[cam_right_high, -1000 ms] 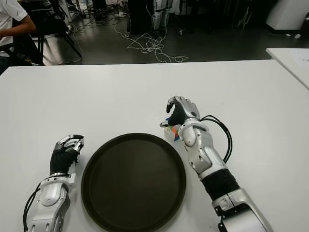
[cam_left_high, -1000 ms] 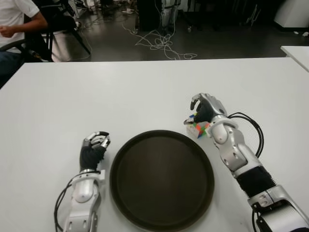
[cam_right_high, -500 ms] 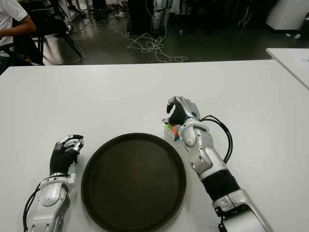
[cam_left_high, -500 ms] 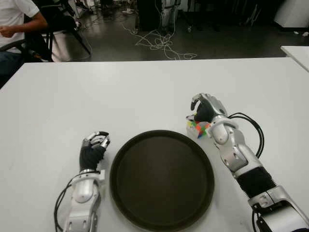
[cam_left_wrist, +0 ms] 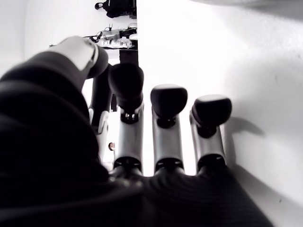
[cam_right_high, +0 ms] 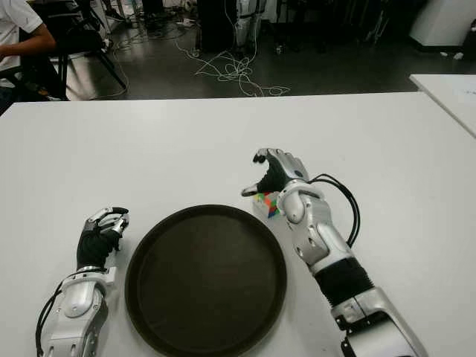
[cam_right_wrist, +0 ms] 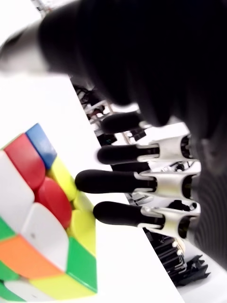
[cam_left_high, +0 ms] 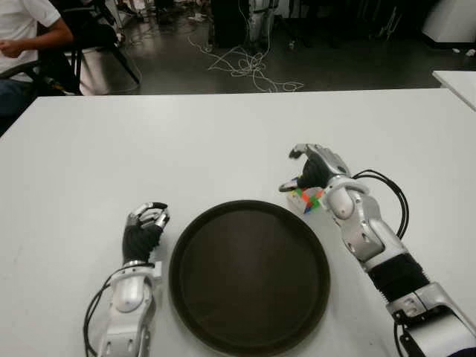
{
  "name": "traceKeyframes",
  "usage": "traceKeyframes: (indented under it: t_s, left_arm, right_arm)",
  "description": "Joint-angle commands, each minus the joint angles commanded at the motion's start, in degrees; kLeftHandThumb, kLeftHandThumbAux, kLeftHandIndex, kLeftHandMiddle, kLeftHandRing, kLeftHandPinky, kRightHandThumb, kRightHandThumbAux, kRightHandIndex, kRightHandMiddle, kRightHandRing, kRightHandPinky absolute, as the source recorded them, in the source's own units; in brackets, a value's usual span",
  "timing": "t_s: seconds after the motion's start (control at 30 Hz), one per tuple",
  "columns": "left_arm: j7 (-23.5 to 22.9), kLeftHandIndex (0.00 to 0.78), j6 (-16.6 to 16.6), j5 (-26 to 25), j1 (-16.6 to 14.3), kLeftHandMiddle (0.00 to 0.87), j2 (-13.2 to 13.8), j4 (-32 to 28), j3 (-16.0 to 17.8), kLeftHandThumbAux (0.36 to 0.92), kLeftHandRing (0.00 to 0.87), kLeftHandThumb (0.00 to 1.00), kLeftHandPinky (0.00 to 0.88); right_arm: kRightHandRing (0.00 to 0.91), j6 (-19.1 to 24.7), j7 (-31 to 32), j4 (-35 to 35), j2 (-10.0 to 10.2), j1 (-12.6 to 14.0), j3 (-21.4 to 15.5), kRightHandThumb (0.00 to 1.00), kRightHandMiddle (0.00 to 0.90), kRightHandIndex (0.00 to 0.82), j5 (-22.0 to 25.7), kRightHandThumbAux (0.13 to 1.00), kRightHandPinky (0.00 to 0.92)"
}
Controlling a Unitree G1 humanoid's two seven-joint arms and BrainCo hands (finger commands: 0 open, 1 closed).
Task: Pick up the Rubik's Cube and put it in the plate
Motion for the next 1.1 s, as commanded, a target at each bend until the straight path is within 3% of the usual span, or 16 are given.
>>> traceKeyframes:
  t_s: [0.43,1.1]
  left_arm:
    - [0.28,0.444,2.18,-0.41,-0.14,0.811,-0.28,-0.72,0.27,0.704,0.828,0.711,0.824]
    - [-0.4,0.444,1.78,-0.99,-0.06,0.809,0.11,-0.56,0.25,0.704,0.829,0.711,0.827]
  right_arm:
    - [0.0,-0.54,0.37,1.96,-0.65,-0.88,1.09,0.0,0.0,0.0,-0.93,0.689,0.0]
    - [0.0,-0.5,1.31,1.86,-1.12,-1.15,1.94,0.0,0.0,0.0,-1.94,0.698,0.002]
